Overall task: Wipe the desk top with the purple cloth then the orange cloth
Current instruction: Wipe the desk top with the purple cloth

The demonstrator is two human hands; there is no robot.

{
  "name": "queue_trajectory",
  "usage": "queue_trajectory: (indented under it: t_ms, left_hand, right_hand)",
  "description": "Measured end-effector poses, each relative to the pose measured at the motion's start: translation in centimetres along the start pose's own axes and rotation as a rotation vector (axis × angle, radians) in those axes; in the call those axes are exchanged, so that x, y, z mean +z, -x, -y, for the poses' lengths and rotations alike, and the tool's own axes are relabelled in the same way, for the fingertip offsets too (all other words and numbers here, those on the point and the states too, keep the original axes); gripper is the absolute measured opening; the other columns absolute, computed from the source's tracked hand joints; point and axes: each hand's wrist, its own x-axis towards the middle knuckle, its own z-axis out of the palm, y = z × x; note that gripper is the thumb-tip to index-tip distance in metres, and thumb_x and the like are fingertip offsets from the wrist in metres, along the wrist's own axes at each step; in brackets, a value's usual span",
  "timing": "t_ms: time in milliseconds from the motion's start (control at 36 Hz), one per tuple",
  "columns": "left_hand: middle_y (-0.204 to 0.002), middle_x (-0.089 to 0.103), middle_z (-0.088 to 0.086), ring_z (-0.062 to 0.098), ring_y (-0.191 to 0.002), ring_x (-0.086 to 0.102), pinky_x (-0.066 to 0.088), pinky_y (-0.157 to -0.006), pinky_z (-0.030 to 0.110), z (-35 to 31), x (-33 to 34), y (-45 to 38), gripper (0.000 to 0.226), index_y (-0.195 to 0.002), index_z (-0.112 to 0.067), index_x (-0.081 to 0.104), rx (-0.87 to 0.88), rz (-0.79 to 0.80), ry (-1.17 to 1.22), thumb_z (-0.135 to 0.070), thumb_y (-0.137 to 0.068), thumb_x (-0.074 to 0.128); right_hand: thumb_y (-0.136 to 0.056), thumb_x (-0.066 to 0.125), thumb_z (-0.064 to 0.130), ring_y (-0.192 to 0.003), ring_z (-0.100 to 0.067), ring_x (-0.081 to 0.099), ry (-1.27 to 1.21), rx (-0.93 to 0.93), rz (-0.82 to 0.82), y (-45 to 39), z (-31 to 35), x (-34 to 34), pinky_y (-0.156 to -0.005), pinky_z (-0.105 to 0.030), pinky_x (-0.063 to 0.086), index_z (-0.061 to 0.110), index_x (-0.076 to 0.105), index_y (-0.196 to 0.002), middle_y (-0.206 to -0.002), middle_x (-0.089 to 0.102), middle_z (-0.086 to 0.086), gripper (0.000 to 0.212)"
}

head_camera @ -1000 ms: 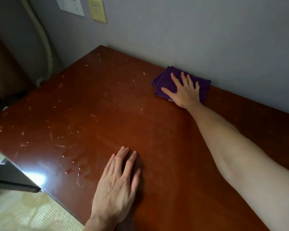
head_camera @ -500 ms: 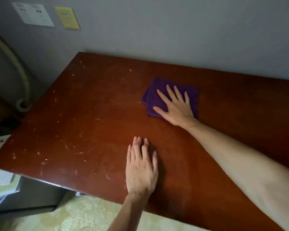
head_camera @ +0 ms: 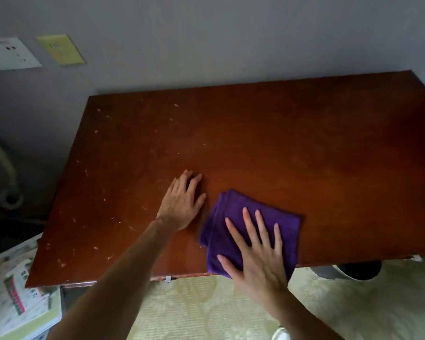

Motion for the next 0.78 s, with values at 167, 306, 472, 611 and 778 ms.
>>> queue_trajectory:
  t_ms: [167, 306, 472, 611, 778]
  left_hand:
    - [-0.152, 0.041, 0.018, 0.029, -0.148, 0.03, 0.017, -0.122, 0.039, 0.6, 1.3, -0.4, 0.06, -0.151, -0.013, 0.038, 0.027, -0.088, -0.002, -0.043, -0.101, 0.02]
    - [-0.157, 0.036, 0.011, 0.022, -0.15, 0.024, 0.012, -0.123, 0.032, 1.6, 1.2, -0.7, 0.063, -0.154, -0.013, 0.03, 0.054, -0.103, 0.031, -0.045, -0.101, 0.02]
    - [-0.155, 0.04, 0.011, 0.02, -0.15, 0.026, 0.008, -0.123, 0.034, 1.4, 2.3, -0.6, 0.061, -0.153, -0.009, 0.033, 0.064, -0.155, -0.032, -0.045, -0.104, 0.027]
    - [-0.156, 0.039, 0.007, 0.017, -0.151, 0.023, 0.012, -0.121, 0.036, 1.4, 2.9, -0.6, 0.06, -0.154, -0.011, 0.031, 0.06, -0.164, -0.023, -0.046, -0.106, 0.025]
    - [-0.155, 0.04, 0.009, 0.019, -0.149, 0.023, 0.005, -0.122, 0.031, 1.5, 2.9, -0.7, 0.061, -0.154, -0.008, 0.032, 0.077, -0.195, -0.055, -0.045, -0.105, 0.026]
  right_hand:
    - [-0.091, 0.034, 0.082, -0.159, -0.028, 0.011, -0.031, -0.012, -0.013, -7.1, 0.1, -0.2, -0.123, -0.063, 0.013, 0.045, 0.021, -0.161, -0.173, 0.012, -0.002, 0.08]
    - [-0.09, 0.027, 0.082, -0.159, -0.024, 0.011, -0.012, -0.075, -0.019, -19.1, -2.0, -0.7, -0.124, -0.059, 0.009, 0.048, 0.021, -0.159, -0.173, 0.013, 0.002, 0.077]
    - [-0.089, 0.023, 0.086, -0.16, -0.022, 0.001, -0.022, -0.02, 0.021, -33.7, -2.7, -1.5, -0.125, -0.058, 0.004, 0.05, 0.013, -0.16, -0.174, 0.005, 0.003, 0.08]
    - [-0.091, 0.029, 0.084, -0.16, -0.023, 0.003, -0.045, -0.089, 0.034, -42.3, -2.7, -2.0, -0.125, -0.059, 0.003, 0.05, 0.015, -0.16, -0.174, 0.007, 0.002, 0.078]
    - [-0.094, 0.027, 0.082, -0.159, -0.025, 0.004, -0.04, -0.105, 0.026, -44.4, -2.5, -1.9, -0.125, -0.059, 0.001, 0.047, 0.015, -0.161, -0.174, 0.008, 0.0, 0.077]
